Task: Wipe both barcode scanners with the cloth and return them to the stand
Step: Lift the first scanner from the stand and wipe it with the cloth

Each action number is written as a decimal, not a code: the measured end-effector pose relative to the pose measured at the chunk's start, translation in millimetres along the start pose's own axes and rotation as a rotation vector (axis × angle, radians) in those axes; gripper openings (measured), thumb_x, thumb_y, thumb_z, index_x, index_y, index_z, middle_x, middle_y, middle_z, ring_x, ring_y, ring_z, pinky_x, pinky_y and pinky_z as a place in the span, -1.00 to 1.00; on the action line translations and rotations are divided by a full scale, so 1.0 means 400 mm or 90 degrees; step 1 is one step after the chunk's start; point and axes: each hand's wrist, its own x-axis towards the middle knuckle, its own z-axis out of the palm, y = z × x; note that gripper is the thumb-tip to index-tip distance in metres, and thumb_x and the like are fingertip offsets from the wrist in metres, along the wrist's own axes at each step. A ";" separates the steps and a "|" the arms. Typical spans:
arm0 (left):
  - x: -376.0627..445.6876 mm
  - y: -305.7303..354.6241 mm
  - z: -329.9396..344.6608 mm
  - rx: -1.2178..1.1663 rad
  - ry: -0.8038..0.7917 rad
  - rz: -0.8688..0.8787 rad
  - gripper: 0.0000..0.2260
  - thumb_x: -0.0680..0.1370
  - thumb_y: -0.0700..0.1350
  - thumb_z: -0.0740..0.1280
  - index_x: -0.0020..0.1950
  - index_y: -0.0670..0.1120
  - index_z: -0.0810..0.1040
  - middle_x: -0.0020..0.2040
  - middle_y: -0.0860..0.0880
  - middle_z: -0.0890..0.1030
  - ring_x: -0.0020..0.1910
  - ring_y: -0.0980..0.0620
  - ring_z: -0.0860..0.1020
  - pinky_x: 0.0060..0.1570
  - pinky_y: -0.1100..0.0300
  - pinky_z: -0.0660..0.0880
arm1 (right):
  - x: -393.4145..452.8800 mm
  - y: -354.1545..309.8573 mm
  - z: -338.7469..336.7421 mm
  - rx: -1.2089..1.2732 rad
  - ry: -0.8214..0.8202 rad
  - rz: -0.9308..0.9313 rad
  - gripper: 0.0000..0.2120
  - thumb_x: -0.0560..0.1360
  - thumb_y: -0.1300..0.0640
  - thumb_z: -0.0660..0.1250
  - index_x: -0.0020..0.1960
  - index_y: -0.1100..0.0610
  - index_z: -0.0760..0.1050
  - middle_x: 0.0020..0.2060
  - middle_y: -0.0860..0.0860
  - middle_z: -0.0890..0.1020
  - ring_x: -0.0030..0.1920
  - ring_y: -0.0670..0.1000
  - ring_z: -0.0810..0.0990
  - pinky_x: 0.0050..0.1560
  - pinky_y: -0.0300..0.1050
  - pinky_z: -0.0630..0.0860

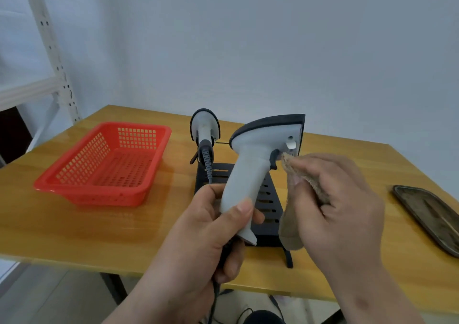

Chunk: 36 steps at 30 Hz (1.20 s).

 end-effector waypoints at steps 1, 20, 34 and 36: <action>0.003 -0.002 0.000 0.011 0.008 0.007 -0.74 0.48 -0.09 0.33 0.14 -0.11 0.44 -0.24 -0.09 0.66 -0.67 0.08 0.24 -0.60 0.29 0.12 | 0.004 -0.007 -0.003 -0.004 0.021 -0.005 -0.79 0.46 0.40 0.34 0.05 0.26 0.63 -0.06 -0.02 0.58 -0.02 0.00 0.59 0.03 -0.28 0.50; 0.004 -0.026 0.014 0.233 0.059 0.132 -0.71 0.42 0.07 0.34 0.13 0.16 0.49 -0.19 -0.08 0.67 -0.21 -0.03 0.68 -0.18 0.01 0.65 | 0.057 -0.038 0.030 -0.140 -0.054 -0.196 -0.75 0.40 0.48 0.26 -0.06 0.28 0.65 -0.11 0.13 0.66 -0.14 0.16 0.52 -0.08 -0.04 0.48; 0.019 -0.021 -0.003 0.268 0.073 0.140 -0.71 0.43 -0.30 0.33 0.06 0.00 0.56 -0.38 0.12 0.59 -0.43 0.18 0.51 -0.44 0.32 0.40 | 0.000 -0.102 0.015 0.031 -0.211 -0.200 -0.79 0.47 0.35 0.24 -0.04 0.22 0.64 -0.09 0.06 0.66 -0.07 0.05 0.53 0.04 -0.13 0.48; 0.012 -0.022 -0.006 0.294 0.084 0.132 -0.69 0.45 -0.30 0.35 0.05 0.08 0.56 -0.38 0.12 0.59 -0.43 0.18 0.50 -0.44 0.33 0.41 | 0.013 -0.079 0.010 0.021 -0.237 -0.234 -0.76 0.47 0.33 0.20 -0.04 0.22 0.64 -0.09 0.06 0.67 -0.07 0.05 0.52 0.06 -0.12 0.47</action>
